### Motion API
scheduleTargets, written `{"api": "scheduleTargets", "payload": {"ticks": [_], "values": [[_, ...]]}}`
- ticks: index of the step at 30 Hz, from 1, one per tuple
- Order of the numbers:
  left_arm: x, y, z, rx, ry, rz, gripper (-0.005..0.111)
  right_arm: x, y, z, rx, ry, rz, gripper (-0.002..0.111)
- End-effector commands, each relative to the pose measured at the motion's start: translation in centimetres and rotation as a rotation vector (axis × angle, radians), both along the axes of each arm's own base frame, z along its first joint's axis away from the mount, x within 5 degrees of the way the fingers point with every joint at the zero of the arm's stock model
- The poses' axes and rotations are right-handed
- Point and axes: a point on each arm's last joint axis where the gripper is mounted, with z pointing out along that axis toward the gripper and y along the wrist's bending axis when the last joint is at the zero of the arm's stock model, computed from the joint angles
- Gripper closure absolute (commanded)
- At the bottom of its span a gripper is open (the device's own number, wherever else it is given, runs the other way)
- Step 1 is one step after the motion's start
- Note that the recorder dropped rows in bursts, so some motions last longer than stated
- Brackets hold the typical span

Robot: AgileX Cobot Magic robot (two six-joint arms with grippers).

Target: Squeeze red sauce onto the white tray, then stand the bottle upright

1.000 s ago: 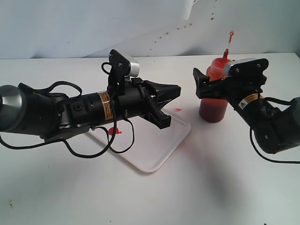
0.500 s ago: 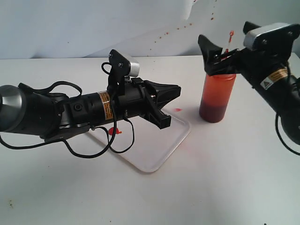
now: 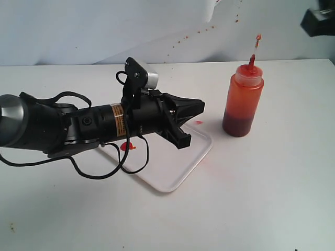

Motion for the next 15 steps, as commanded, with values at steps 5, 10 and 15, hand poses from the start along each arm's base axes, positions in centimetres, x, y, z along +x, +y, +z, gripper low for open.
{"api": "scheduleTargets", "payload": {"ticks": [5,10,15], "values": [[-3.4,1.9,6.1,-0.080,-0.107,-0.004,0.107,-8.5,-2.2,3.5,-0.052,-0.011,-0.046,0.108],[-7.1,4.2,9.7,-0.126,-0.190,0.000,0.107,-12.3,-3.1,4.3,-0.046,-0.036,-0.048,0.108],[-11.1,6.9,12.1,-0.178,-0.286,0.031,0.107,-15.3,-3.7,3.9,-0.058,-0.003,-0.049,0.108]]}}
